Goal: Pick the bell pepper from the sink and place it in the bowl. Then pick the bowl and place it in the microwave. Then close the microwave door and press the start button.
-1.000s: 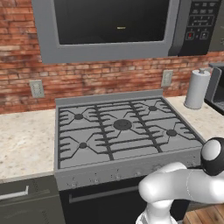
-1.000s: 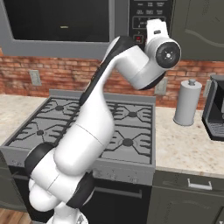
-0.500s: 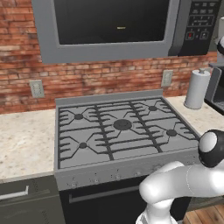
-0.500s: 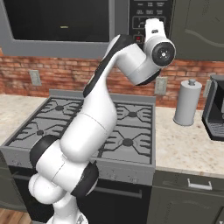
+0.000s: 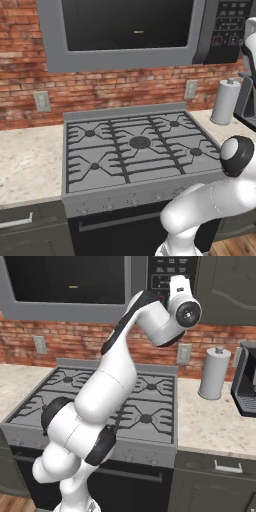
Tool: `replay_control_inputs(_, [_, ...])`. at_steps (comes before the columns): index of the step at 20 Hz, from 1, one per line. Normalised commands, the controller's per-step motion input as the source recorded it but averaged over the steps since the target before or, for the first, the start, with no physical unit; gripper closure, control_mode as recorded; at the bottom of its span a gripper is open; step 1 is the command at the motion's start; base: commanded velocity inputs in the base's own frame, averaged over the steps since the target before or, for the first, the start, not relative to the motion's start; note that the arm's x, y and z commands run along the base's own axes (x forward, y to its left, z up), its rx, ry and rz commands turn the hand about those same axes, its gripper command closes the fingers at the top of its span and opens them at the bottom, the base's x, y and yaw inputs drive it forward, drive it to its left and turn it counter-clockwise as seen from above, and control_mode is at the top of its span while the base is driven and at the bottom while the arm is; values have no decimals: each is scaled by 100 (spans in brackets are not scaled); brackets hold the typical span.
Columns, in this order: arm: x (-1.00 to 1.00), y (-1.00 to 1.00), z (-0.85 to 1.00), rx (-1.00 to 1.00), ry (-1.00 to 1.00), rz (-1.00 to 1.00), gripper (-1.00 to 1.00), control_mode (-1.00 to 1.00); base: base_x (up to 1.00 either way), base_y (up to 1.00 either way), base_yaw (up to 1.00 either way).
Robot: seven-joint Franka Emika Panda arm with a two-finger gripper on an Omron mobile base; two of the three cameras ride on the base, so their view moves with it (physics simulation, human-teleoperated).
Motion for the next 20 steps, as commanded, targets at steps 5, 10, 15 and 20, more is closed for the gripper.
replay_control_inputs(5, [35, -24, 0, 0, -1, 0, 100, -100, 0, 0, 0])
replay_control_inputs(10, [36, 0, 0, 0, -2, 0, 100, -100, 0, 0, 0])
replay_control_inputs(15, [22, -2, 0, 0, -3, 0, 100, -100, 0, 0, 0])
replay_control_inputs(20, [19, -18, 0, 0, 0, 0, 100, -100, 0, 0, 0])
